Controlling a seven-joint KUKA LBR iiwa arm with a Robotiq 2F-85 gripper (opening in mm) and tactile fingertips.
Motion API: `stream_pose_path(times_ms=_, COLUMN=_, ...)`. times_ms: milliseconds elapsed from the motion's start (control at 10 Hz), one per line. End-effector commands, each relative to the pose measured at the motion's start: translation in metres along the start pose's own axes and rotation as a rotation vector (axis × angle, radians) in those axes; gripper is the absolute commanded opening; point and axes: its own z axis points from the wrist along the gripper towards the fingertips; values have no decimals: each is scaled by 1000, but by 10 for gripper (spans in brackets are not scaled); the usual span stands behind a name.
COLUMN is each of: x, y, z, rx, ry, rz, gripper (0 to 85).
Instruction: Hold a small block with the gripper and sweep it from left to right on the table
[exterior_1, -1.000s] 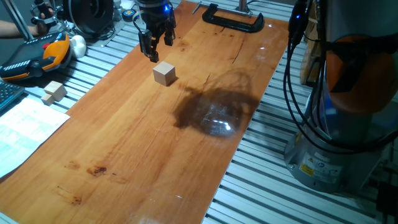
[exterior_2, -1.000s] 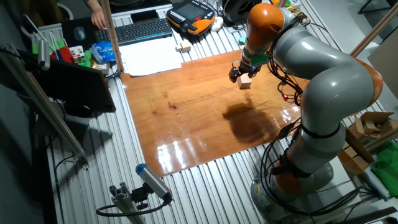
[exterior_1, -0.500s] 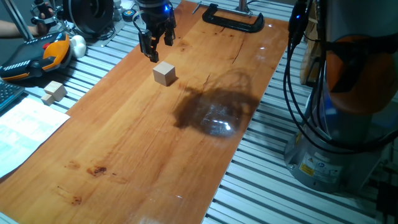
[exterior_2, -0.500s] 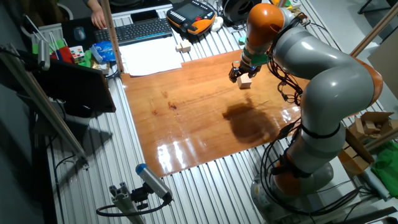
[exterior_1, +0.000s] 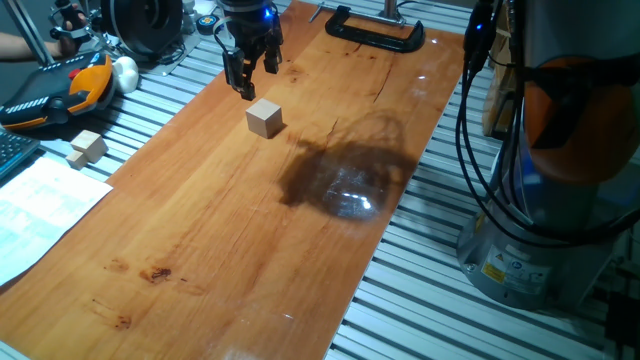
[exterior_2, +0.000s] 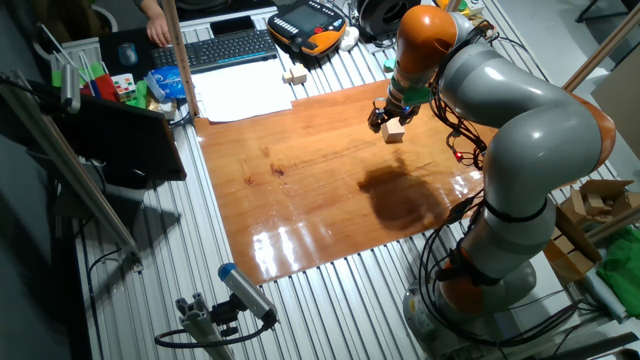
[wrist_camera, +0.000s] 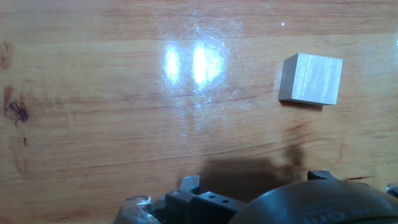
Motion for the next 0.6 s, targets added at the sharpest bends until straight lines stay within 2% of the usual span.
stream_pose_path(times_ms=0, x=0, y=0, z=0, rx=0, ry=0, rz=0, gripper=840)
stream_pose_path(times_ms=100, x=0, y=0, z=0, rx=123, ry=253, rz=-147, gripper=13)
stream_pose_path(times_ms=500, x=0, y=0, z=0, rx=123, ry=253, rz=-147, gripper=13)
